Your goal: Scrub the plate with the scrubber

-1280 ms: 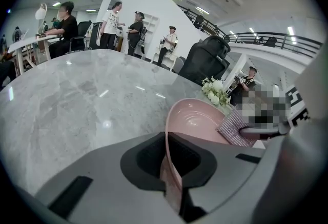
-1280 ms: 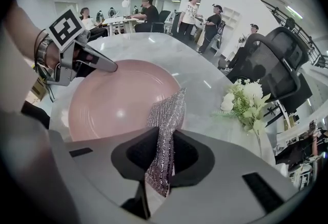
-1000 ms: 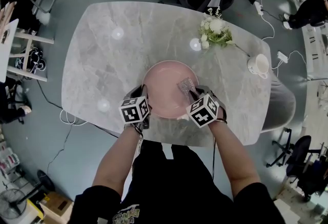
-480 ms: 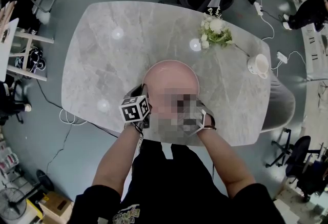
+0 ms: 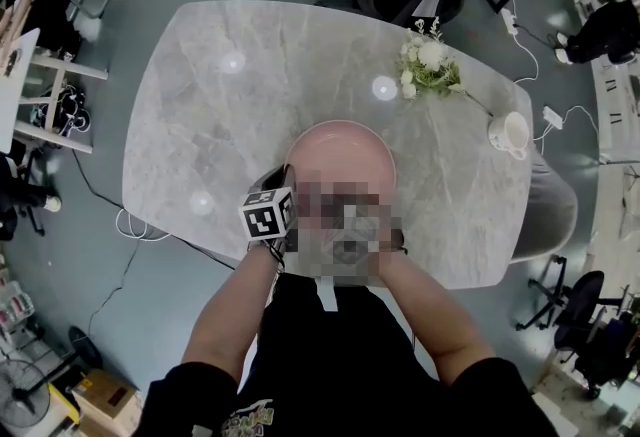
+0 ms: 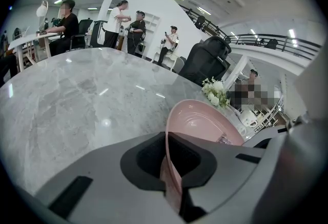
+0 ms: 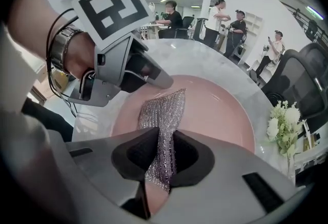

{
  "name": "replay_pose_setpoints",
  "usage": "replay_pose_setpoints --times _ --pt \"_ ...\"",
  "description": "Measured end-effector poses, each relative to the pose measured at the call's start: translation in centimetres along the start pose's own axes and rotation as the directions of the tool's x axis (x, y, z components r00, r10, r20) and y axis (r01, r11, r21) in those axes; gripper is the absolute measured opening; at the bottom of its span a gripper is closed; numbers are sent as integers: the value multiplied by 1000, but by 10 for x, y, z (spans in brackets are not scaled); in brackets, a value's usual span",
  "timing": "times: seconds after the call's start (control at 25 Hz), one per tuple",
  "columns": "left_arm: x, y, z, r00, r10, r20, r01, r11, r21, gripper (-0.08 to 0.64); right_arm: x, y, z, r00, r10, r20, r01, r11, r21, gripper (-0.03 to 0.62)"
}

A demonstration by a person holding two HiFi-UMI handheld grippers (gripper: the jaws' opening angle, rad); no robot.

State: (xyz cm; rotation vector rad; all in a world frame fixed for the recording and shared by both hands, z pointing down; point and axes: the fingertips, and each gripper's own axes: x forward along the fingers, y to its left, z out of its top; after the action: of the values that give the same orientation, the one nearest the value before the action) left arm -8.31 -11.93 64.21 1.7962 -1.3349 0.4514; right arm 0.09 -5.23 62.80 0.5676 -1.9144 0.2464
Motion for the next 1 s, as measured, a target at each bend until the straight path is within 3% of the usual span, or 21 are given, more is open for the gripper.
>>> replay_pose_setpoints --times 1.0 --pt "3 1 0 999 -47 -14 48 999 8 26 31 -50 30 1000 3 -21 -2 1000 28 78"
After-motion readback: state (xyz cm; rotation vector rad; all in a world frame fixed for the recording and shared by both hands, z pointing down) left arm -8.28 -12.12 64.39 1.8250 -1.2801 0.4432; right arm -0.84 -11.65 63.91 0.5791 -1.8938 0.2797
